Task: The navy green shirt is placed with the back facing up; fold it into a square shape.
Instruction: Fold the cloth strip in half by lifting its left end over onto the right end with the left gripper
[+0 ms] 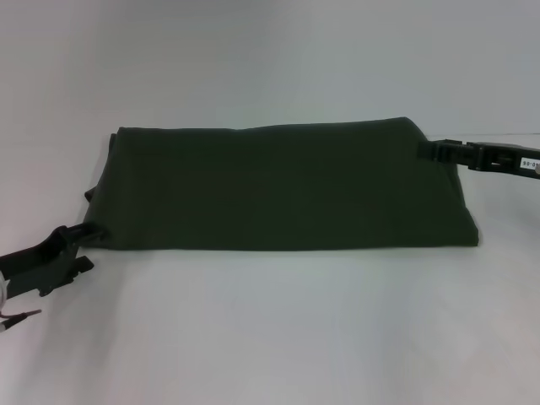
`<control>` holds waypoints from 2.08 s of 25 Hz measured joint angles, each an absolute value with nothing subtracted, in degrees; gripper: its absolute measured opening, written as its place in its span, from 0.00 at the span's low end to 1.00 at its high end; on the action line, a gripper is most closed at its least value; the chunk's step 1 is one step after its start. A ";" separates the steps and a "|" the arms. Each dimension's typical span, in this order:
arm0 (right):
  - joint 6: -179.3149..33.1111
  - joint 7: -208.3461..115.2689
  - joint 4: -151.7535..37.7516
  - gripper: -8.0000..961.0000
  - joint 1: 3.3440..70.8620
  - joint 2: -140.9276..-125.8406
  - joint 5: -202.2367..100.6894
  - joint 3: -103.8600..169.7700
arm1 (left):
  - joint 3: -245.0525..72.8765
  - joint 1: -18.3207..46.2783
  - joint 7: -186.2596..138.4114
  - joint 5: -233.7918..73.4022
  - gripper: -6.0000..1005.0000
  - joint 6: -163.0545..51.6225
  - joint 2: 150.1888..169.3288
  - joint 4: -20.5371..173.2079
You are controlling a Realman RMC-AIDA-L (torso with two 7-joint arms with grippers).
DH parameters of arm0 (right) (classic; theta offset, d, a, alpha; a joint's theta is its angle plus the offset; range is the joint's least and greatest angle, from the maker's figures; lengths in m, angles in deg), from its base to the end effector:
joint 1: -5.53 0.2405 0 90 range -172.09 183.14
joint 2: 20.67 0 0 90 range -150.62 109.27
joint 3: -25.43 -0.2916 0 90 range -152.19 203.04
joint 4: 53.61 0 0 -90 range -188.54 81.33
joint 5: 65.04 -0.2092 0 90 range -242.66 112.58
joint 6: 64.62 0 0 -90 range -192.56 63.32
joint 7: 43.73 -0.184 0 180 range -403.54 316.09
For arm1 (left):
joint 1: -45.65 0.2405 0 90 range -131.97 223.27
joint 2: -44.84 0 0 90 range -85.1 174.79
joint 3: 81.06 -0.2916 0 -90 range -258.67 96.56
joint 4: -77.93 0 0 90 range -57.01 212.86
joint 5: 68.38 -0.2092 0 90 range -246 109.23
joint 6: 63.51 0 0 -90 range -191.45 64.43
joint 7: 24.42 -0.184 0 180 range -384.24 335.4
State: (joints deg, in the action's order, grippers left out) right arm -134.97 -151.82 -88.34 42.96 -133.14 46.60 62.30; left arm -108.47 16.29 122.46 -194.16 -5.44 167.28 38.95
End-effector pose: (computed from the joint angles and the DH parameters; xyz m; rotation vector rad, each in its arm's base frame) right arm 0.2841 0.4567 0.0160 -2.2536 1.1691 0.7228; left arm -0.3727 0.4030 -0.0325 -1.4490 -2.0325 -0.7939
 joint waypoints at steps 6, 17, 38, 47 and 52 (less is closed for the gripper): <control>-135.13 -151.89 -88.34 0.78 43.17 -133.17 46.41 61.45 | -108.63 15.66 124.32 -194.16 0.68 -5.61 167.27 39.28; -135.08 -151.92 -88.32 0.78 43.30 -133.27 44.71 61.09 | -108.41 14.64 126.48 -194.19 0.68 -8.77 166.81 41.30; -134.93 -151.80 -88.32 0.78 43.56 -133.25 43.12 61.02 | -108.55 12.80 126.54 -194.24 0.68 -12.70 165.91 43.38; -134.93 -151.83 -88.32 0.78 43.50 -133.31 42.88 61.02 | -108.61 12.69 126.34 -194.24 0.68 -12.71 165.83 43.55; -134.87 -151.83 -88.32 0.78 43.49 -133.34 42.88 60.78 | -108.74 12.66 126.30 -194.04 0.68 -12.65 165.91 43.67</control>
State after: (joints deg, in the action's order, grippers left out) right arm -134.87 -151.83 -88.32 43.49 -133.34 42.88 60.78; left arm -108.74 12.66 126.30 -194.04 -12.65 165.91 43.67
